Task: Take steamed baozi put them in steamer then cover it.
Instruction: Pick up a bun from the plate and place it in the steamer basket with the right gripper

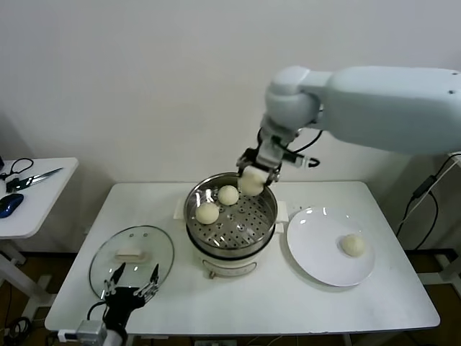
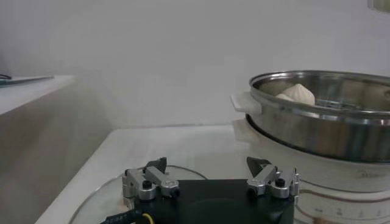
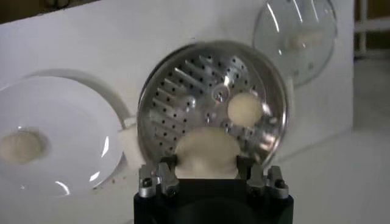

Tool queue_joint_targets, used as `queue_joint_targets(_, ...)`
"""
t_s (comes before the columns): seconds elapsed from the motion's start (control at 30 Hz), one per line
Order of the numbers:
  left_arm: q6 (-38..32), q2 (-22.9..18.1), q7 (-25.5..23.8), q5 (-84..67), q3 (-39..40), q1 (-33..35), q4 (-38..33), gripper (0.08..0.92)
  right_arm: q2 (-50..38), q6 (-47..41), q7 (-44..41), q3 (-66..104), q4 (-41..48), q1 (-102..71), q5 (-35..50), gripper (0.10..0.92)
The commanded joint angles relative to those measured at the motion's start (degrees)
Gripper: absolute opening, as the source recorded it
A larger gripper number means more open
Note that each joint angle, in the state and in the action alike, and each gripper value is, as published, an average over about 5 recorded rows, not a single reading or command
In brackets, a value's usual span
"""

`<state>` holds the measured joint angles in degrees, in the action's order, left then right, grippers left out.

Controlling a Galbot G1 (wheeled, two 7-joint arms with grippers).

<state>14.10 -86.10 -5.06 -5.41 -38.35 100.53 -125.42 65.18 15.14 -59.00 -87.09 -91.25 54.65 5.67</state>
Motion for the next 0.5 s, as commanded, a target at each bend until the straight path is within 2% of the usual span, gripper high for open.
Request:
queue_joint_targets(0.03, 0.0, 0.0, 0.0, 0.1, 0.0, 0.1, -0.1, 0.823, 6.4, 1.8, 1.7, 0.8, -2.4, -9.8, -8.9, 0.653)
queue_joint_targets(0.5, -0.3, -0.1, 0.1, -0.1, -0.4, 0.9, -0.7, 0.823, 6.3, -0.3, 3.3, 0.8, 4.3, -19.5, -13.2, 0.653)
